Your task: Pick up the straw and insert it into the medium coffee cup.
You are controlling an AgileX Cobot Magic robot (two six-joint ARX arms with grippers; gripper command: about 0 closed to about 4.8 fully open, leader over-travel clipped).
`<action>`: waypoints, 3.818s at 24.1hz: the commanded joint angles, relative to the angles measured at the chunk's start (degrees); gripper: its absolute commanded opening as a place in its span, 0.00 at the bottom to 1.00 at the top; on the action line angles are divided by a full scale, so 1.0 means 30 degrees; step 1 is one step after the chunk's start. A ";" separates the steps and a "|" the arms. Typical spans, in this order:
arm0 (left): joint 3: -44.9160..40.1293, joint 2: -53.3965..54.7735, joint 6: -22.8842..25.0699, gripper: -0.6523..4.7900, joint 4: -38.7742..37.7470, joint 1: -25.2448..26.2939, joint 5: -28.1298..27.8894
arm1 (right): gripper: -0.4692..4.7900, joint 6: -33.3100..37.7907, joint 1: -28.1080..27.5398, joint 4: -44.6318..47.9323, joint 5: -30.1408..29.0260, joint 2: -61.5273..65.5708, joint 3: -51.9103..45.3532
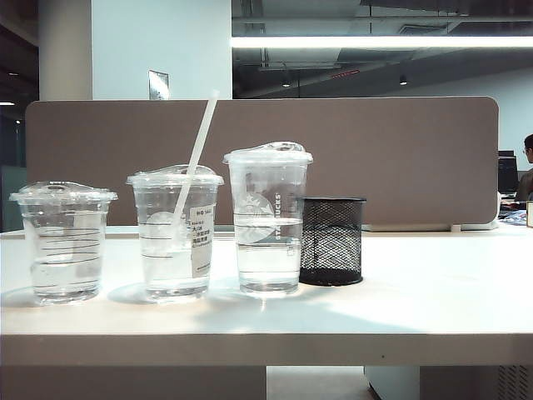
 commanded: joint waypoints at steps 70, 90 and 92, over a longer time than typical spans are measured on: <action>-1.9934 -0.1166 -0.1260 0.12 1.9329 0.2973 -0.3206 | 0.08 0.1115 -0.0583 -0.8947 0.3206 -2.3190 -1.9249; -1.9941 -0.1836 0.0984 0.12 1.9365 0.4291 -0.3198 | 0.08 0.1115 -0.0583 -0.8947 0.3206 -2.3190 -1.9249; -1.9934 -0.1836 0.0984 0.12 1.9365 0.4291 -0.3198 | 0.08 0.1115 -0.1137 -0.9005 0.3118 -2.3598 -1.9256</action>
